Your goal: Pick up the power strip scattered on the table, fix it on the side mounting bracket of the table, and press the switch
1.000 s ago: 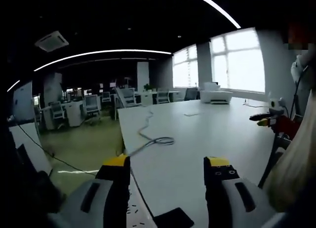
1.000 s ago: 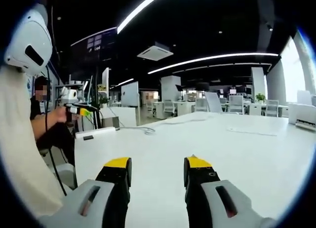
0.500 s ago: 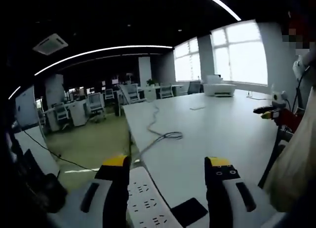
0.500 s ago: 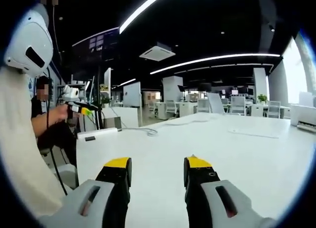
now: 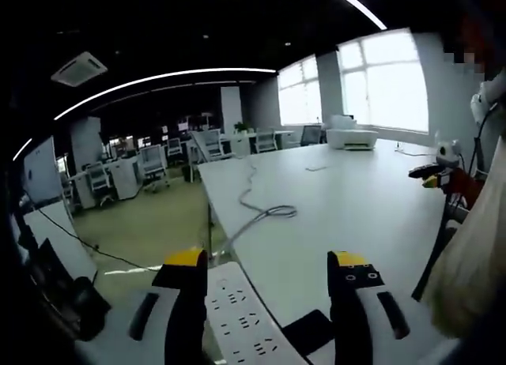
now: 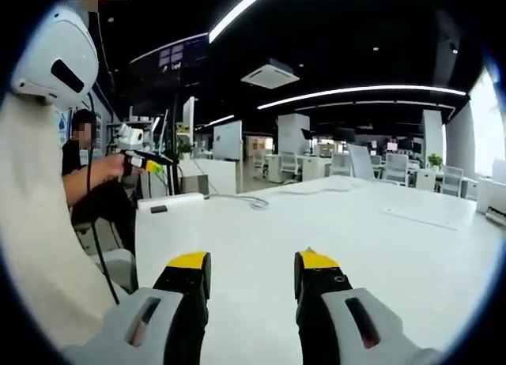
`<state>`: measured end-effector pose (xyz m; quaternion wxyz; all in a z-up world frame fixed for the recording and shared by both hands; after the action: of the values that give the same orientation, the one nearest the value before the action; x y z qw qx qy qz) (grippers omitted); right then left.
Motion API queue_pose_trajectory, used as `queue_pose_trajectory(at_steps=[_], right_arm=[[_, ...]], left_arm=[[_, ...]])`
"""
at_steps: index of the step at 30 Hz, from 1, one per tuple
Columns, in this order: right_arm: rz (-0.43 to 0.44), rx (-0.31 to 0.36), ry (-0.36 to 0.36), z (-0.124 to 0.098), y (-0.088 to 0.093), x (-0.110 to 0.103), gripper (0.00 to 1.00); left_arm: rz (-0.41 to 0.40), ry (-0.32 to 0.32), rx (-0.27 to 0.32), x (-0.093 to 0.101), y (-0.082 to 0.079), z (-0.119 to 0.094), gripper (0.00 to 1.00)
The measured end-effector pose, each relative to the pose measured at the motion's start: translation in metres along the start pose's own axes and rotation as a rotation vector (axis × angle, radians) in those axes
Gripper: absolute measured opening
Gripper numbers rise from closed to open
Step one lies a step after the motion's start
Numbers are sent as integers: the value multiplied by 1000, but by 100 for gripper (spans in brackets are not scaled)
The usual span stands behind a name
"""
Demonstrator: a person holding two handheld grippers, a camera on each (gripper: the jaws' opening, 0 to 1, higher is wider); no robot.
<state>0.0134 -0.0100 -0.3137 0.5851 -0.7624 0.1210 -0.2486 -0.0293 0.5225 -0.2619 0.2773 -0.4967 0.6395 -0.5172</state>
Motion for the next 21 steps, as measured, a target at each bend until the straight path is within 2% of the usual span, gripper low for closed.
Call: queue_pose_trajectory(at_steps=[5, 7, 10, 14, 15, 19, 21], right_arm=[[3, -1, -39, 3, 0, -4, 38], [4, -2, -45, 4, 0, -4, 38], [5, 0, -54, 5, 0, -5, 38], [3, 4, -61, 8, 0, -7, 38], [0, 1, -64, 8, 0, -7, 38], [-2, -5, -74, 9, 1, -7, 38], [-2, -6, -74, 10, 1, -6, 38]], left_arm=[[34, 3, -61, -3, 3, -2, 65], [14, 50, -62, -6, 1, -4, 65], [-9, 68, -63, -13, -2, -7, 65], [2, 102, -102, -14, -4, -11, 65], [12, 113, -130, -15, -4, -12, 65], [22, 154, -167, -16, -4, -12, 64], [46, 155, -217, -18, -2, -11, 64]])
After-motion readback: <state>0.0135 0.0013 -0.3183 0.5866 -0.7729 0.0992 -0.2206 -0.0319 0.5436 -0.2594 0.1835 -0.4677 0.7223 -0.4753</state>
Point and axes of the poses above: the point that each gripper's makers call its tool centre point, and the gripper's own axes: z roughly forward along the fingers, x roughly to its right, y roughly out of its underside, the point moved 10 cm from there along -z, roughly backward along the fingers, and after that the axes turned 14 degrees about -z, right-handed, at the moved point
